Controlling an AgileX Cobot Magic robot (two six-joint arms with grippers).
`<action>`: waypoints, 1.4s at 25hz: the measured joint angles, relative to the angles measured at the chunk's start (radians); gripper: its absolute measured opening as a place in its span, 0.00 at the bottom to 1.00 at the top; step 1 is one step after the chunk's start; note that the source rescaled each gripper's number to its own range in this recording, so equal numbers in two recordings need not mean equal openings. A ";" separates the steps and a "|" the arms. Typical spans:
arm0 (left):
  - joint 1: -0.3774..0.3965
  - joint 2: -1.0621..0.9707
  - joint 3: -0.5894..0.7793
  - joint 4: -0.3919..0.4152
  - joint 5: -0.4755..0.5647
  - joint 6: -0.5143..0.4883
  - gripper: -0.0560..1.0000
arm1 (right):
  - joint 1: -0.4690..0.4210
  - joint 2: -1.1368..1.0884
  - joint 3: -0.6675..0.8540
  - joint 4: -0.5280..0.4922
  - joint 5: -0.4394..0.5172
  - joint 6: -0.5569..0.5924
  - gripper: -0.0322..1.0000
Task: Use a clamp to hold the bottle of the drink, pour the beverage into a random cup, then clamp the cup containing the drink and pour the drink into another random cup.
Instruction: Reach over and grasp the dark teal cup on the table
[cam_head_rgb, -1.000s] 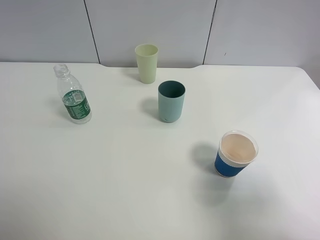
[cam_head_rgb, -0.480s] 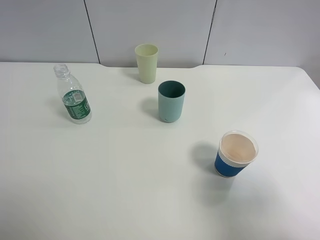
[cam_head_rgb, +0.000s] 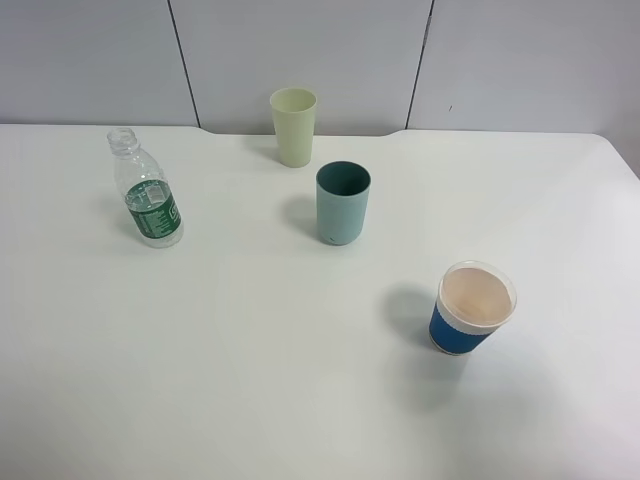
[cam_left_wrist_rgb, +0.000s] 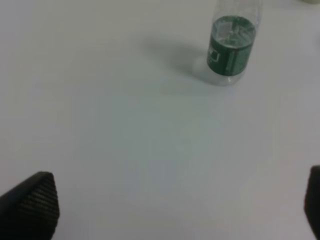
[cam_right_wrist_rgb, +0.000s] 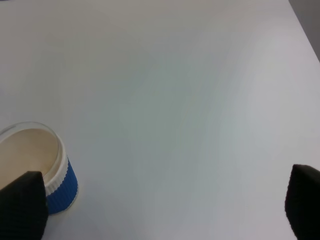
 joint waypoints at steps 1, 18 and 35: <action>0.000 0.000 0.000 0.000 0.000 0.000 1.00 | 0.000 0.000 0.000 0.000 0.000 0.000 0.83; 0.000 0.000 0.000 0.000 0.000 0.000 1.00 | 0.000 0.000 0.000 0.000 0.000 0.000 0.83; 0.000 0.000 0.000 0.000 0.000 0.000 1.00 | 0.000 0.018 -0.045 -0.113 -0.017 0.045 0.83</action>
